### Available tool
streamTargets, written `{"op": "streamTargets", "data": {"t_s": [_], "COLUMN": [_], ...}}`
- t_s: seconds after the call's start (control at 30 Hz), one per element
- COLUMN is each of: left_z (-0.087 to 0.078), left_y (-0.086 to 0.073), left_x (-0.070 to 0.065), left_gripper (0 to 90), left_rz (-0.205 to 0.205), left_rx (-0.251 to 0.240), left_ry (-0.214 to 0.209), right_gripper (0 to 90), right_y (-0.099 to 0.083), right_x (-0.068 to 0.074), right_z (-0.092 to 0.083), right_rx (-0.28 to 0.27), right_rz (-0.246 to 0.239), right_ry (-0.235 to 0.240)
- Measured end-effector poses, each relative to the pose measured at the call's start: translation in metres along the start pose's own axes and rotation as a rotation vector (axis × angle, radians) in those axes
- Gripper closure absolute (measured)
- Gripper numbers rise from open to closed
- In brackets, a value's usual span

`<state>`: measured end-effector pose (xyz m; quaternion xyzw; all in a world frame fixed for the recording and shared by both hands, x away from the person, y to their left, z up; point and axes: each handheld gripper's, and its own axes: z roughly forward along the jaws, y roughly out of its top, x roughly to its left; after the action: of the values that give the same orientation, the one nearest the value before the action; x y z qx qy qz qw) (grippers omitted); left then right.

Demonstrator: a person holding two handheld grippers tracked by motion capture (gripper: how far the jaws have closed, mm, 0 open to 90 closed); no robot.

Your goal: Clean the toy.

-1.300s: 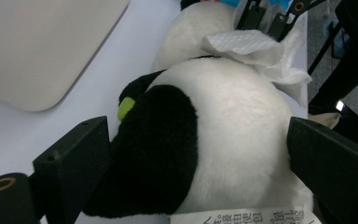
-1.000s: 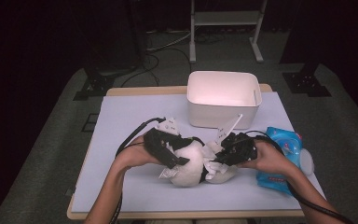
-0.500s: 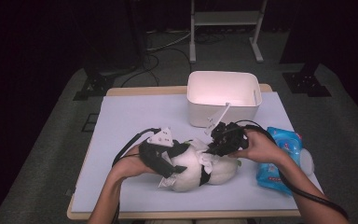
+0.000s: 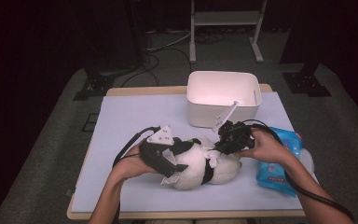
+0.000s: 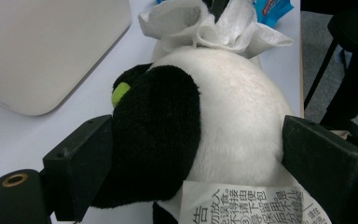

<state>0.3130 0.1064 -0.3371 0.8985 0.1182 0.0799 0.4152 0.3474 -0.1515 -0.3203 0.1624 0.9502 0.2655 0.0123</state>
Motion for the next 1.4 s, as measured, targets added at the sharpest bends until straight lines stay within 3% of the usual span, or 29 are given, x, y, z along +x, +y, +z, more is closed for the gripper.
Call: {"op": "streamTargets", "data": {"t_s": [0.13,0.37,0.47,0.53,0.7,0.9,1.2,1.4], "left_z": [-0.003,0.003,0.006,0.009,0.012,0.012,0.012,0.012], "left_y": [0.001,-0.001,-0.006,-0.011,-0.014,-0.013,-0.012,-0.012], "left_x": [-0.001,0.0,0.005,0.009,0.011,0.009,0.009,0.009], "left_gripper": [9.4,12.1,15.5,17.1,17.2,17.4,17.4,17.4], "left_rz": [-0.001,0.007,-0.009,-0.037,-0.048,-0.049,-0.046,-0.042], "left_rx": [0.027,0.037,0.045,0.045,0.019,0.012,0.019,0.02], "left_ry": [0.01,-0.009,0.002,-0.013,-0.06,-0.071,-0.067,-0.068], "right_gripper": [79.8,79.9,80.1,80.3,80.1,79.6,79.5,79.4], "right_y": [-0.005,-0.012,-0.015,-0.017,-0.02,-0.027,-0.055,-0.081], "right_x": [-0.003,-0.002,0.002,0.007,0.015,0.011,-0.003,-0.015], "right_z": [-0.002,-0.006,-0.007,-0.006,-0.008,-0.018,-0.032,-0.033], "right_rx": [-0.003,-0.007,-0.012,-0.007,-0.014,-0.041,-0.076,-0.076], "right_rz": [0.012,0.024,0.023,0.011,-0.004,0.0,0.072,0.161], "right_ry": [-0.026,-0.019,-0.01,-0.007,-0.03,-0.046,-0.066,-0.066]}}
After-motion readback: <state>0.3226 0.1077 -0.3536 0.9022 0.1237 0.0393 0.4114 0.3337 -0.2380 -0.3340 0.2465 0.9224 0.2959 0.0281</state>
